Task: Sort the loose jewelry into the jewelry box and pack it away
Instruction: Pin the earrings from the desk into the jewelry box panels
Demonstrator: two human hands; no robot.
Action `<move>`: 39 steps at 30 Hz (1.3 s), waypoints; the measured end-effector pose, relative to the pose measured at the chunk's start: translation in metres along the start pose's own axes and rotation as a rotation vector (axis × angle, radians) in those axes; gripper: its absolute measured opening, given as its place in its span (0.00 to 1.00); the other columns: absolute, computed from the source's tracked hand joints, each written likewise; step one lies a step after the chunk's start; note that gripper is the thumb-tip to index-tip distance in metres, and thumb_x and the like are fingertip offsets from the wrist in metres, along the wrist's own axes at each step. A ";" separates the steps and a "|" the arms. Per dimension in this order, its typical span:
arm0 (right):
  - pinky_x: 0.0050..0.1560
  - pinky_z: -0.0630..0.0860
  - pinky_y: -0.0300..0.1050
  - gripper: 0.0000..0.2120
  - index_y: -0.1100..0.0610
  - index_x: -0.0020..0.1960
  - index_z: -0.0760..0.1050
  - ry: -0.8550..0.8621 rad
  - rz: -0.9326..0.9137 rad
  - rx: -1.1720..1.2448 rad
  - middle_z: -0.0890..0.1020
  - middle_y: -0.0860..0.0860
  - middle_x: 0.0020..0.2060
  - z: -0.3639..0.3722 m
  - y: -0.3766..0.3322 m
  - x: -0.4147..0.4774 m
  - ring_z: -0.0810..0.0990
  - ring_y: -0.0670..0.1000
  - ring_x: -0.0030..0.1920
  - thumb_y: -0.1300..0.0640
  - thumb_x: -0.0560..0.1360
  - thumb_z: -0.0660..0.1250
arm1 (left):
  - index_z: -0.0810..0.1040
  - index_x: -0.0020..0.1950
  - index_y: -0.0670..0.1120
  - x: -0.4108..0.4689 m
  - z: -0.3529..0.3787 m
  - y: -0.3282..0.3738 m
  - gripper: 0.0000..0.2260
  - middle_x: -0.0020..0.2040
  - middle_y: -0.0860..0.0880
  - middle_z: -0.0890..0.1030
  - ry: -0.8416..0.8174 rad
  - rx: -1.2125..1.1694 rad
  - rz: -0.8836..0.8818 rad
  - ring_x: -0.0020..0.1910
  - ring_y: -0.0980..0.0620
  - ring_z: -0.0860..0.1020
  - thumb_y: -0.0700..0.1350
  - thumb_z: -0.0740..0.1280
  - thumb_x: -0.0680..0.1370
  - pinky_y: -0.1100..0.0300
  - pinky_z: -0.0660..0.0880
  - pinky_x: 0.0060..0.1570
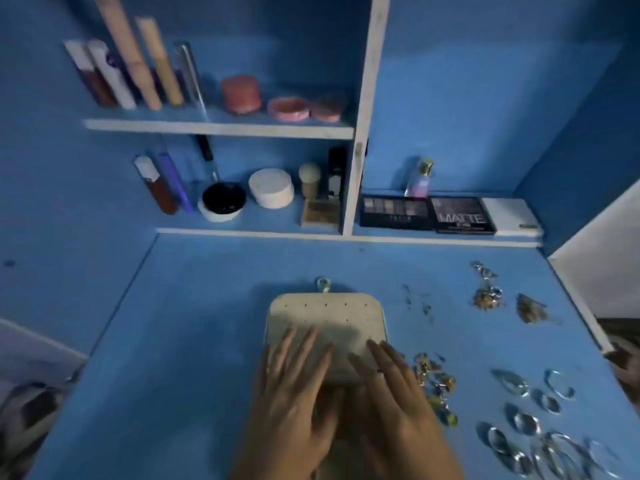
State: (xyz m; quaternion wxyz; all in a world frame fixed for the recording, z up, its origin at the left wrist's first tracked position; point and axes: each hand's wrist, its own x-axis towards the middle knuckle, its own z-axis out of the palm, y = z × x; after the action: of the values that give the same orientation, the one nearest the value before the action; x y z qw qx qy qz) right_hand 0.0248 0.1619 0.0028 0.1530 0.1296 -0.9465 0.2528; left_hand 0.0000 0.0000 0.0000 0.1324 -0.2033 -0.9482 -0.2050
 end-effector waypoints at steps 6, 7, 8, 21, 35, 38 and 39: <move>0.62 0.66 0.51 0.19 0.54 0.66 0.66 0.110 -0.133 -0.077 0.74 0.56 0.65 0.029 0.007 -0.017 0.66 0.54 0.68 0.53 0.80 0.44 | 0.68 0.70 0.50 -0.013 0.025 -0.010 0.29 0.69 0.46 0.73 -0.027 0.156 0.064 0.69 0.45 0.67 0.49 0.57 0.68 0.40 0.61 0.61; 0.63 0.64 0.50 0.20 0.55 0.65 0.67 0.119 -0.133 -0.080 0.74 0.57 0.65 0.030 0.006 -0.020 0.65 0.54 0.68 0.56 0.78 0.46 | 0.67 0.70 0.50 -0.014 0.026 -0.010 0.29 0.69 0.46 0.74 -0.028 0.172 0.064 0.69 0.45 0.68 0.48 0.56 0.68 0.40 0.60 0.62; 0.66 0.62 0.49 0.23 0.56 0.65 0.69 0.135 -0.107 -0.080 0.75 0.57 0.64 0.030 0.007 -0.019 0.65 0.54 0.68 0.59 0.73 0.48 | 0.68 0.70 0.50 -0.013 0.025 -0.011 0.28 0.69 0.46 0.74 -0.029 0.183 0.061 0.69 0.44 0.69 0.48 0.55 0.68 0.39 0.59 0.62; 0.69 0.53 0.30 0.33 0.53 0.67 0.71 -0.021 -0.056 0.036 0.75 0.50 0.64 -0.003 0.001 -0.034 0.68 0.45 0.67 0.66 0.64 0.49 | 0.38 0.72 0.62 -0.018 0.009 0.003 0.35 0.73 0.61 0.38 -0.236 0.139 -0.056 0.77 0.54 0.39 0.58 0.33 0.63 0.51 0.33 0.70; 0.46 0.68 0.39 0.13 0.51 0.50 0.81 -0.129 0.251 -0.340 0.77 0.46 0.43 -0.054 0.059 -0.043 0.70 0.48 0.49 0.45 0.75 0.63 | 0.74 0.66 0.50 -0.018 0.014 -0.002 0.25 0.64 0.45 0.78 -0.211 0.267 0.048 0.62 0.42 0.77 0.48 0.55 0.70 0.36 0.72 0.54; 0.39 0.69 0.42 0.06 0.53 0.43 0.82 -0.074 0.226 -0.358 0.77 0.46 0.35 -0.050 0.061 -0.044 0.72 0.49 0.43 0.50 0.72 0.70 | 0.73 0.68 0.50 -0.020 0.011 -0.003 0.26 0.66 0.46 0.77 -0.264 0.236 0.029 0.64 0.43 0.75 0.49 0.54 0.70 0.35 0.70 0.57; 0.35 0.68 0.42 0.04 0.53 0.41 0.82 -0.018 0.218 -0.342 0.75 0.45 0.32 -0.052 0.061 -0.044 0.72 0.49 0.40 0.53 0.69 0.74 | 0.71 0.69 0.52 -0.019 0.008 -0.001 0.27 0.68 0.47 0.75 -0.266 0.210 0.026 0.67 0.45 0.73 0.50 0.53 0.71 0.37 0.68 0.61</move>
State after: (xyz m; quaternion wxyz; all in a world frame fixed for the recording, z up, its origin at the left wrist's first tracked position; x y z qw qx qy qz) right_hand 0.0573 0.2475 0.0036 0.1362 0.0008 -0.9854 0.1024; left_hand 0.0152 -0.0039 -0.0138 0.0287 -0.2260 -0.9709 -0.0744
